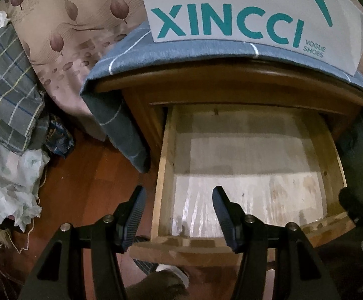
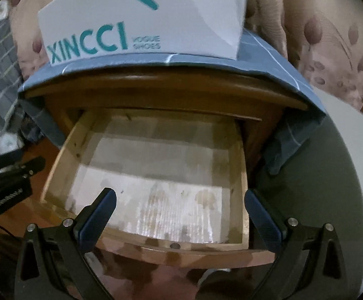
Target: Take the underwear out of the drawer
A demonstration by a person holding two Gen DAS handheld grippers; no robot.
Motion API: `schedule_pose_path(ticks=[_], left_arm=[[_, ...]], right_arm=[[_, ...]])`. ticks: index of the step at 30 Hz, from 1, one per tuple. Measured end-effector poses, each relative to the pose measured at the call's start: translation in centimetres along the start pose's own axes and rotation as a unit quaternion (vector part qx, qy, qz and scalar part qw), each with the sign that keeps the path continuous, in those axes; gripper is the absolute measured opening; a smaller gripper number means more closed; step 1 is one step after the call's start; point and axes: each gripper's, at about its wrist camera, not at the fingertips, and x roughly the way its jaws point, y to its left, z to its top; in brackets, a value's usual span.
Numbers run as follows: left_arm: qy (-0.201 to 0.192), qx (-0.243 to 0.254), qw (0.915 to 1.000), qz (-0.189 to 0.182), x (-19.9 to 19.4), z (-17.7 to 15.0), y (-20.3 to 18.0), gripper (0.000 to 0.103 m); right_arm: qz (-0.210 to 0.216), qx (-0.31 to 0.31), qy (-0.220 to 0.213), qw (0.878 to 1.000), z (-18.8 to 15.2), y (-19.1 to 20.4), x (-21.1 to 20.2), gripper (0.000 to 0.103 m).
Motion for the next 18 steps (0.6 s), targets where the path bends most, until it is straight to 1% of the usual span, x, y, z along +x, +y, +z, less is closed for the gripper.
schedule_pose_path(ticks=[5,8,11,18], left_arm=[[-0.001,-0.001,1.0000,0.000,-0.3,-0.5,-0.1,0.056],[0.002,-0.003,1.0000,0.001,-0.2,-0.7,-0.2,0.056],[0.006,-0.009,0.9999,-0.006,-0.1,-0.7,-0.1,0.056],[0.001,-0.006,1.0000,0.000,-0.2,-0.8,-0.5,0.056]], right_arm=[[0.011,0.004,-0.002,1.000,-0.7,0.2,0.1,0.101],[0.002,0.000,-0.001,1.000,-0.8,0.2,0.5,0.101],[0.003,0.001,0.000,1.000,-1.0,0.1,0.6,0.101],[0.006,0.004,0.012,1.000,-1.4,0.1,1.2,0.101]])
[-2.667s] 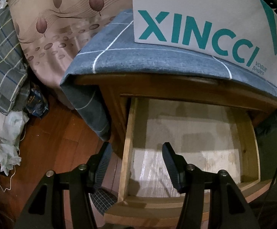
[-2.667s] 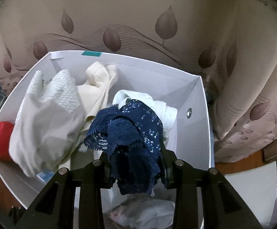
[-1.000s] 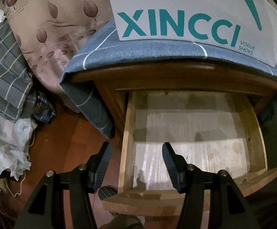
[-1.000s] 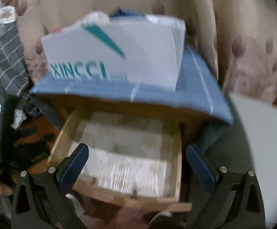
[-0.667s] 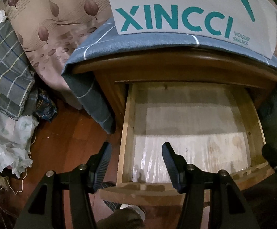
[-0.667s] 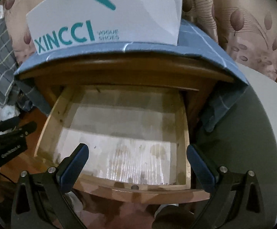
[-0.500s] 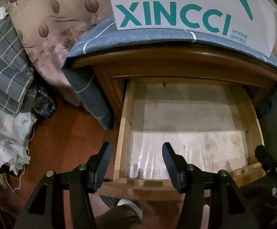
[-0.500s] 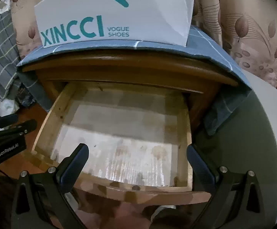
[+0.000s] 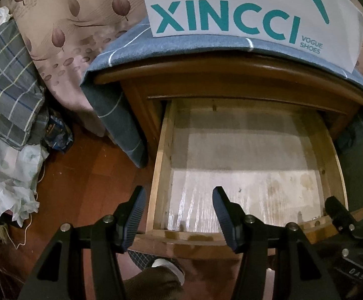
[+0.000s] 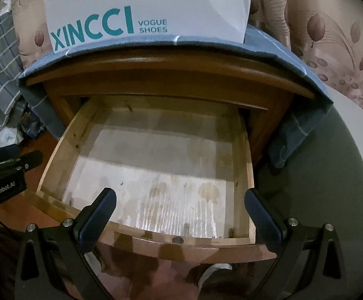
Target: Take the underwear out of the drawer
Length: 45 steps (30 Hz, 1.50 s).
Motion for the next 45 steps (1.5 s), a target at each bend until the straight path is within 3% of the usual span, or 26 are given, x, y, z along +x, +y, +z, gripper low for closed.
schedule_pose_path(ticks=[45], left_arm=[[0.015,0.015,0.9997,-0.013,0.6,0.0,-1.2,0.056]], right_arm=[[0.002,-0.026,0.026,0.999,-0.5,1.1,0.9,0.101]])
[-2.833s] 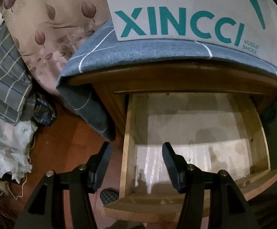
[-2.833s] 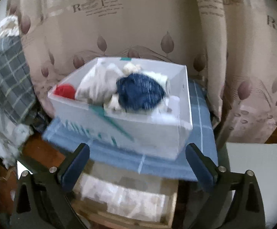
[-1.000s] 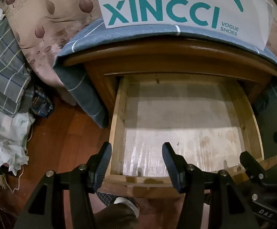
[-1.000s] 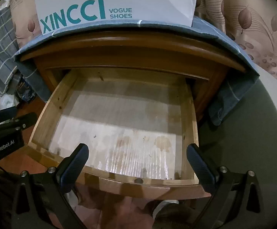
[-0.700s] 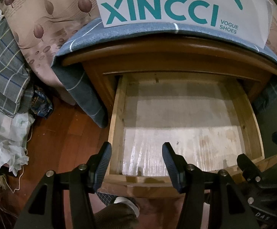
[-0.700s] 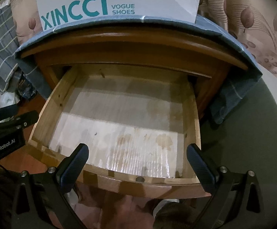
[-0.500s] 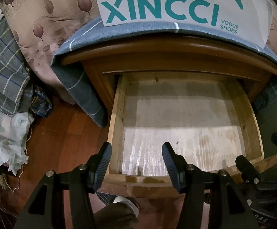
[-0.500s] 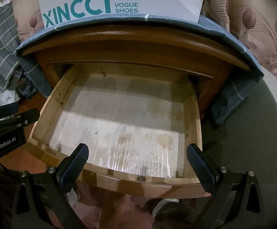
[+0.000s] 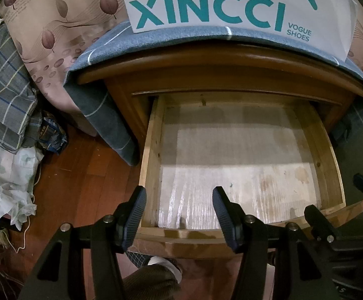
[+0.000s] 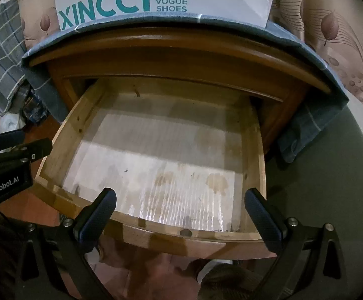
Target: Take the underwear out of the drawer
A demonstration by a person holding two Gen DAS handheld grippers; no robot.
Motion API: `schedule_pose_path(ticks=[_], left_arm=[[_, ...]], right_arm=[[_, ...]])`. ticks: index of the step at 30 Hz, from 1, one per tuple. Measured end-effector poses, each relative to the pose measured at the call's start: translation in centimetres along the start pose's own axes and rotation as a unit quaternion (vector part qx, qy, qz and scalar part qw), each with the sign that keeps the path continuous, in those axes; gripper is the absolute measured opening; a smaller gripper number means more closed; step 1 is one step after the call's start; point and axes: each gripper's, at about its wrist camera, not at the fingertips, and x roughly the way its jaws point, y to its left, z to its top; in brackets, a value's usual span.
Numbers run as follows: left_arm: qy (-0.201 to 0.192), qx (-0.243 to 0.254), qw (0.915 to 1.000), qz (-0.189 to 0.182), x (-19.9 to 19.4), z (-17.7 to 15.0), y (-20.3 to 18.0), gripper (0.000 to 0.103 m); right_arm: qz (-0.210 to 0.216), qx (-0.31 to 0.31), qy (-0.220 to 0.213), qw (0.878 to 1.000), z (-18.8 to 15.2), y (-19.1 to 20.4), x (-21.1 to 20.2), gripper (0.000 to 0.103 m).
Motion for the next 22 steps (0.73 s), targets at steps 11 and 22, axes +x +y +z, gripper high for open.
schedule_pose_path(ticks=[11,22], left_arm=[[0.004,0.006,1.0000,0.000,0.18,-0.04,-0.10,0.056],[0.000,0.006,1.0000,0.002,0.04,0.04,-0.22,0.056]], right_arm=[[0.002,0.001,0.003,1.000,-0.09,0.00,0.06,0.101],[0.003,0.000,0.003,1.000,-0.08,0.05,0.04,0.101]])
